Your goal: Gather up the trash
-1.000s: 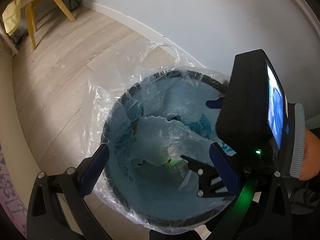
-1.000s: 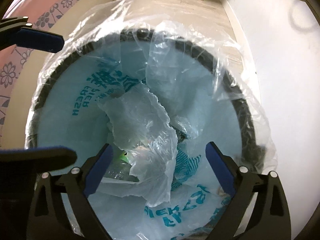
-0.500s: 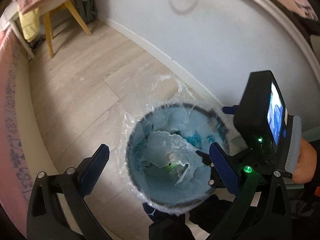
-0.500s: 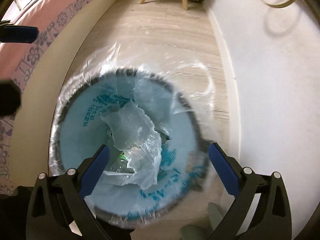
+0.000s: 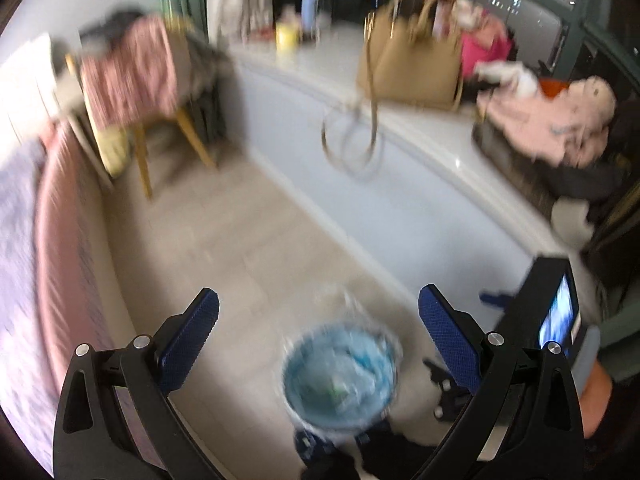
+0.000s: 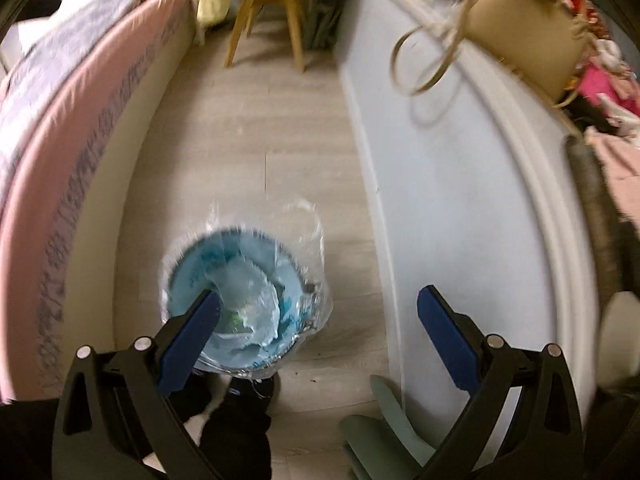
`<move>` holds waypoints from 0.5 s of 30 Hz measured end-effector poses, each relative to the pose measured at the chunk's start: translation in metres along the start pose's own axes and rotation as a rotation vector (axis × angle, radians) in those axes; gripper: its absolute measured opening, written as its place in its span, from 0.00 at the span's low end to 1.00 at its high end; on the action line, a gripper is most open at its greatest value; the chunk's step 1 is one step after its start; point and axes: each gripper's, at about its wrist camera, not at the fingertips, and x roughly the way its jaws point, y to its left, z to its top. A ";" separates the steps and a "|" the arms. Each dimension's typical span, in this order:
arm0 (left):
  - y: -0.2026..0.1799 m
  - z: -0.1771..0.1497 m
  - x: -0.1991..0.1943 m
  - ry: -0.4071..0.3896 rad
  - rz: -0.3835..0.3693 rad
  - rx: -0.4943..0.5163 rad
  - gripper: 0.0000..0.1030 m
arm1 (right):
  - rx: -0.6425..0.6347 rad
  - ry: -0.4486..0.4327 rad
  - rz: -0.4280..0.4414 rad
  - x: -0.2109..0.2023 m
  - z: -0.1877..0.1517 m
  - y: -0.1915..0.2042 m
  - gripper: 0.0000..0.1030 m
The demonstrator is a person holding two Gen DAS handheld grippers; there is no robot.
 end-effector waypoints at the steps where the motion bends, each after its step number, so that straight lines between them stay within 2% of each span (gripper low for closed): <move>1: -0.002 0.014 -0.017 -0.036 0.017 0.008 0.94 | 0.008 -0.016 0.001 -0.011 0.004 -0.002 0.93; 3: -0.005 0.035 -0.043 -0.088 0.040 0.014 0.94 | 0.015 -0.052 -0.004 -0.036 0.014 -0.007 0.93; 5: -0.007 0.052 -0.062 -0.107 0.056 0.002 0.94 | 0.018 -0.079 -0.010 -0.051 0.022 -0.011 0.93; 9: -0.008 0.078 -0.094 -0.141 0.024 -0.049 0.94 | 0.016 -0.137 -0.040 -0.078 0.038 -0.020 0.93; 15: -0.015 0.090 -0.130 -0.207 -0.049 -0.117 0.94 | 0.033 -0.220 -0.076 -0.105 0.054 -0.036 0.93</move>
